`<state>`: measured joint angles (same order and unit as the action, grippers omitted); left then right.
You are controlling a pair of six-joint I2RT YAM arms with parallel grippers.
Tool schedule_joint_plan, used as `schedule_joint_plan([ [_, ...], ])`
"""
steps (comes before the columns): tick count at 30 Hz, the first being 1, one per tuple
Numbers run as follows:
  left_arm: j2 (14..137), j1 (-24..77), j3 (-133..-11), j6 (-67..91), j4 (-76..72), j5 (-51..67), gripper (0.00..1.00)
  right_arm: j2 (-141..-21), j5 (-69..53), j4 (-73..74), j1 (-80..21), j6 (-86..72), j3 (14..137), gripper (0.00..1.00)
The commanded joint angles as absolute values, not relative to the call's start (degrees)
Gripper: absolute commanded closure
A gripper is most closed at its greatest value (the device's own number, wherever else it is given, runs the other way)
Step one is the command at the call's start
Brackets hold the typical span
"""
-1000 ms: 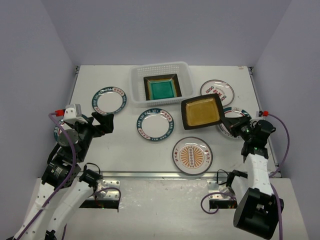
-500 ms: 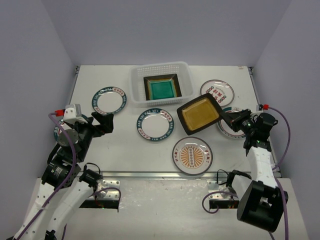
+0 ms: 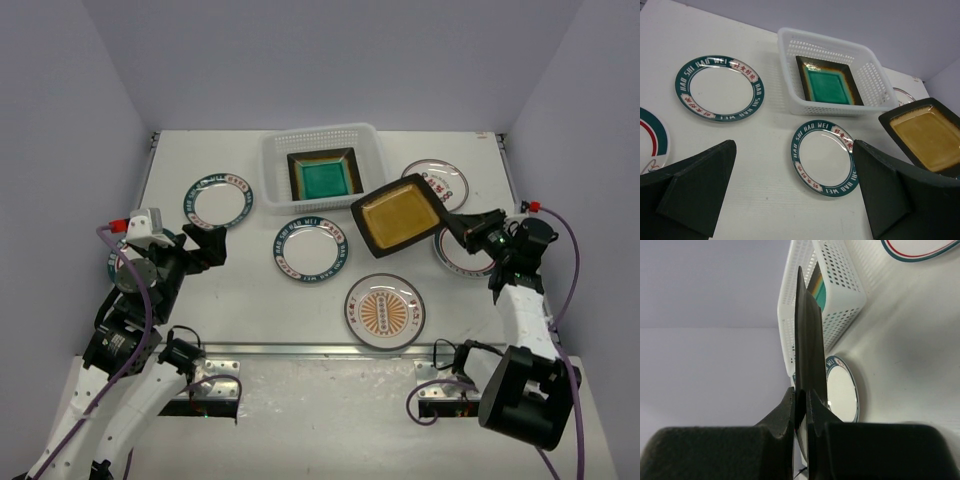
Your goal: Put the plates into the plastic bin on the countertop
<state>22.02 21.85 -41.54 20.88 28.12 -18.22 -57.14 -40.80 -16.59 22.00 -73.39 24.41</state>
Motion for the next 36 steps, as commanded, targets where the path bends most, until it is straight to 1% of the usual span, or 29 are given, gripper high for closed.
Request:
schedule_joint_plan([
  [1, 22.41, 22.5, -41.66, 20.83, 26.1, -18.73, 0.0, -58.88, -43.31, -27.41, 21.82, -79.65, 32.71, 1.0],
  [5, 22.5, 22.5, -41.58, 20.83, 26.11, -18.99, 0.0, -62.34, -41.52, -26.97, 19.44, -79.71, 36.83, 1.0],
  [15, 22.69, 22.5, -41.77, 21.18, 26.56, -19.97, 0.0, -76.83, -27.31, -28.14, 5.26, -79.27, 49.93, 1.0],
  [19, 22.99, 22.5, -41.84, 21.09, 26.63, -19.95, 0.0, -84.79, -19.12, -31.63, -0.51, -79.63, 54.53, 1.0],
  [21, 23.03, 22.5, -41.84, 21.09, 26.63, -19.88, 0.0, -88.4, -17.45, -32.42, -2.77, -79.93, 56.39, 1.0],
  [25, 23.2, 22.5, -41.75, 20.92, 26.46, -19.44, 0.0, -97.37, -10.35, -30.1, -8.18, -79.46, 66.6, 1.0],
  [31, 22.86, 22.5, -41.67, 20.83, 26.37, -18.82, 0.0, -108.23, -5.48, -25.91, -11.39, -79.36, 75.91, 1.0],
  [36, 22.75, 22.5, -41.66, 20.74, 26.12, -18.27, 0.0, -114.14, -2.45, -24.03, -12.89, -81.38, 79.59, 1.0],
])
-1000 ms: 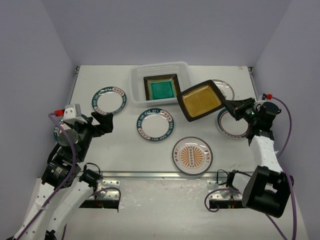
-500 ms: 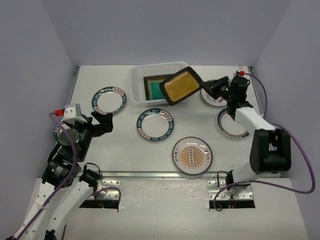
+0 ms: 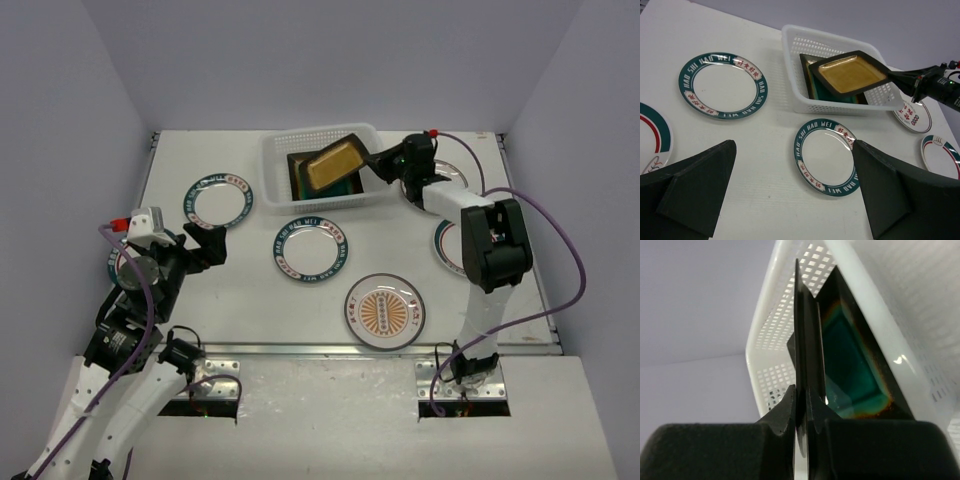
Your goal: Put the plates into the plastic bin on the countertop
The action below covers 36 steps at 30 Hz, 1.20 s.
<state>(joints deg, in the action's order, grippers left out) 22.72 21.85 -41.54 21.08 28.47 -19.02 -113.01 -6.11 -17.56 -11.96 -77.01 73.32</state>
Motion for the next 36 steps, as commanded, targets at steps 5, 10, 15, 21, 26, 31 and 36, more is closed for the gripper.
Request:
schedule_joint_plan([
  [5, 22.33, 22.5, -41.66, 20.65, 26.08, -18.11, 0.0, -116.93, -0.67, -22.1, -14.18, -82.25, 80.5, 1.0],
  [10, 22.32, 22.5, -41.66, 20.65, 26.02, -17.92, 0.0, -117.39, -0.5, -20.23, -14.67, -80.93, 78.77, 0.93],
  [15, 22.24, 22.5, -41.57, 20.65, 25.98, -17.67, 0.0, -120.92, -5.26, -15.21, -14.59, -77.38, 81.52, 0.73],
  [21, 22.2, 22.5, -41.62, 20.65, 25.97, -17.84, 0.0, -123.06, -7.79, -12.69, -14.55, -74.5, 81.75, 0.66],
  [26, 22.42, 22.5, -41.57, 20.65, 26.02, -18.02, 0.0, -124.4, -8.05, -5.47, -14.96, -68.68, 86.23, 0.5],
  [31, 22.57, 22.5, -41.57, 20.65, 26.1, -18.26, 0.0, -124.11, -4.69, 1.99, -16.07, -60.88, 89.55, 0.41],
  [36, 22.93, 22.5, -41.58, 20.65, 26.19, -18.36, 0.0, -128.07, -4.82, 13.14, -16.78, -52.29, 99.1, 0.37],
])
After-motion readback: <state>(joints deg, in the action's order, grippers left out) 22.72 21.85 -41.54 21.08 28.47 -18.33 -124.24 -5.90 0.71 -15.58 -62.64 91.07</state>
